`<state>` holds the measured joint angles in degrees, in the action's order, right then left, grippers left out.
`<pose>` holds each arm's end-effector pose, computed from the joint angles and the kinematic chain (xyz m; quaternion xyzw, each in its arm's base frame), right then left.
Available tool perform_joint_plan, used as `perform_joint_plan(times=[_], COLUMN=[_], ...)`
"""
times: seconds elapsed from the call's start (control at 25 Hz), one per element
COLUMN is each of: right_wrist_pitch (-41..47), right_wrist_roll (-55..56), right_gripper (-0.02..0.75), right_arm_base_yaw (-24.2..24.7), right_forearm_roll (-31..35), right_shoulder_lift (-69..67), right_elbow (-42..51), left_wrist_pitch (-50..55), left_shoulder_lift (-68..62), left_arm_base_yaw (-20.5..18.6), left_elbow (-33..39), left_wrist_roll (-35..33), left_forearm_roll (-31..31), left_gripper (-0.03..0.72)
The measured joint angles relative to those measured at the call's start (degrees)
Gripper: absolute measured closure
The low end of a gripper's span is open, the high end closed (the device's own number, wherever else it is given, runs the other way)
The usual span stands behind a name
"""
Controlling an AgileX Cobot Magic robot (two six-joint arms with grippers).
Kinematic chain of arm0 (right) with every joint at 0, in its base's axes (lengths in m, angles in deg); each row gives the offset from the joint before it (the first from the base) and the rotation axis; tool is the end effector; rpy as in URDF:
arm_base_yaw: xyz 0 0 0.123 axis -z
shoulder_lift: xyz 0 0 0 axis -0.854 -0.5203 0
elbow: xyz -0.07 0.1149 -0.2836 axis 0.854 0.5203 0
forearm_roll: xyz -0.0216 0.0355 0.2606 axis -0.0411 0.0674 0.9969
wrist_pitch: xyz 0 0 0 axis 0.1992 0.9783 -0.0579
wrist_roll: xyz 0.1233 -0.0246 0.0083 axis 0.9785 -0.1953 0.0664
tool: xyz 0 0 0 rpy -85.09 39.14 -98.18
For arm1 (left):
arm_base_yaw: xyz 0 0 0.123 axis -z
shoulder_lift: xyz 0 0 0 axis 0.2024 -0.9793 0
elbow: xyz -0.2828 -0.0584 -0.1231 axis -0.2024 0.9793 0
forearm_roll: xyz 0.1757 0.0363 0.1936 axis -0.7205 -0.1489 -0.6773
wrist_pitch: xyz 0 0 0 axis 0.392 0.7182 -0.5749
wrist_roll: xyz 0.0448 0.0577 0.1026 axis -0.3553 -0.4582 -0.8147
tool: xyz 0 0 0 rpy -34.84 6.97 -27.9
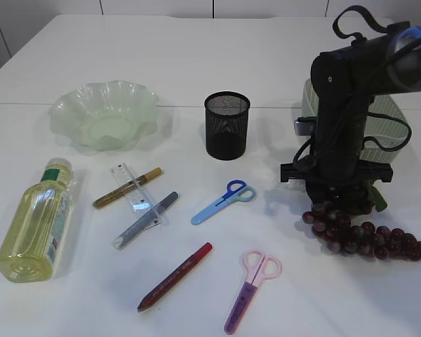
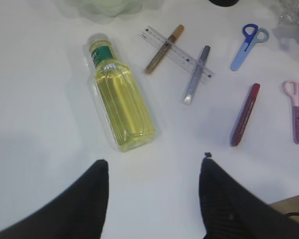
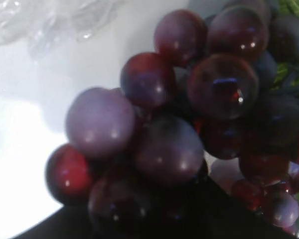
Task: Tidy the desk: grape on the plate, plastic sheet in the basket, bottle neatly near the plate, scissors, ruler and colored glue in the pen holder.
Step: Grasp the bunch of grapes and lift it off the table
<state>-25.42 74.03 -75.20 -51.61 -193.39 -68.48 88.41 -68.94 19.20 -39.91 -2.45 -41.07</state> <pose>0.4097 0.1128 0.1273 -0.0694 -0.9963 0.0449 0.0219 0.1157 -0.0349 0.3416 0.1040 0.9176 -0.0905 0.3729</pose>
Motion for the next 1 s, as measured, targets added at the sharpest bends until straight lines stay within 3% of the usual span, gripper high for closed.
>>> perform_joint_plan(times=[0.36, 0.6, 1.0], right_wrist_pitch=[0.46, 1.45, 3.25], right_wrist_roll=[-0.10, -0.30, -2.15], right_gripper=[0.459, 0.575, 0.594], right_arm_base_yaw=[0.00, 0.00, -0.06], right_forearm_roll=[0.62, 0.69, 1.12], right_shoulder_lift=[-0.93, -0.97, 0.33], right_elbow=[-0.25, -0.25, -0.25], left_wrist_pitch=[0.76, 1.09, 1.42], left_shoulder_lift=[0.00, 0.00, 0.00], left_arm_base_yaw=[0.00, 0.00, 0.00], left_elbow=[0.00, 0.00, 0.00], left_wrist_roll=[0.00, 0.00, 0.00], left_forearm_roll=[0.00, 0.00, 0.61], left_gripper=[0.267, 0.267, 0.267])
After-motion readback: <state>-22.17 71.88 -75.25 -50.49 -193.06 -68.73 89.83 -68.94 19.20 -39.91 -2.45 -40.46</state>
